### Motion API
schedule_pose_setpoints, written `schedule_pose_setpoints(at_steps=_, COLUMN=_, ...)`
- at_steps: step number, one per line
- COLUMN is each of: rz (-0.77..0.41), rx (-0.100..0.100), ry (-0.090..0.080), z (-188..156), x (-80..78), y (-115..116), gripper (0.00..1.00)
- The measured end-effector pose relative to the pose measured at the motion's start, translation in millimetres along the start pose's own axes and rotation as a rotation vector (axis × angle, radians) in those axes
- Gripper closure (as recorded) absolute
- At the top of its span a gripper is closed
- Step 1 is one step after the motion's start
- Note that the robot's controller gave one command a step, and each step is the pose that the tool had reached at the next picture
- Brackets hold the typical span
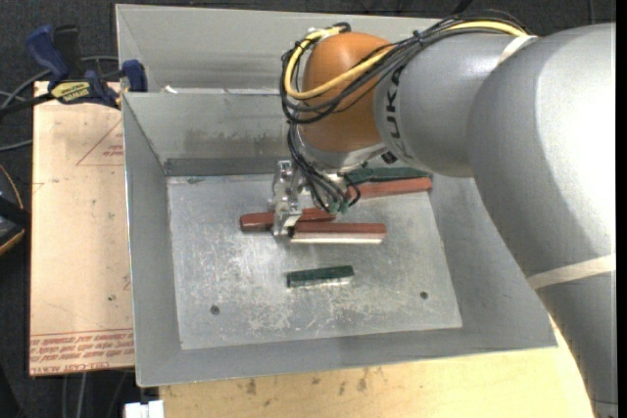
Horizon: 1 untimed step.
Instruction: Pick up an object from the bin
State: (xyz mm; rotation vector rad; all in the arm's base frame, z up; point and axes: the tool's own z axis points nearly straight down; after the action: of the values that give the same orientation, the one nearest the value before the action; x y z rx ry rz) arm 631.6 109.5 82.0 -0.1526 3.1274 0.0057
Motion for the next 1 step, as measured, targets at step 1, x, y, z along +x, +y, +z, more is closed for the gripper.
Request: schedule_pose_setpoints(at_steps=1, rz=0.0, rx=0.0, ry=0.0, z=0.0, x=0.0, y=0.0, gripper=1.0)
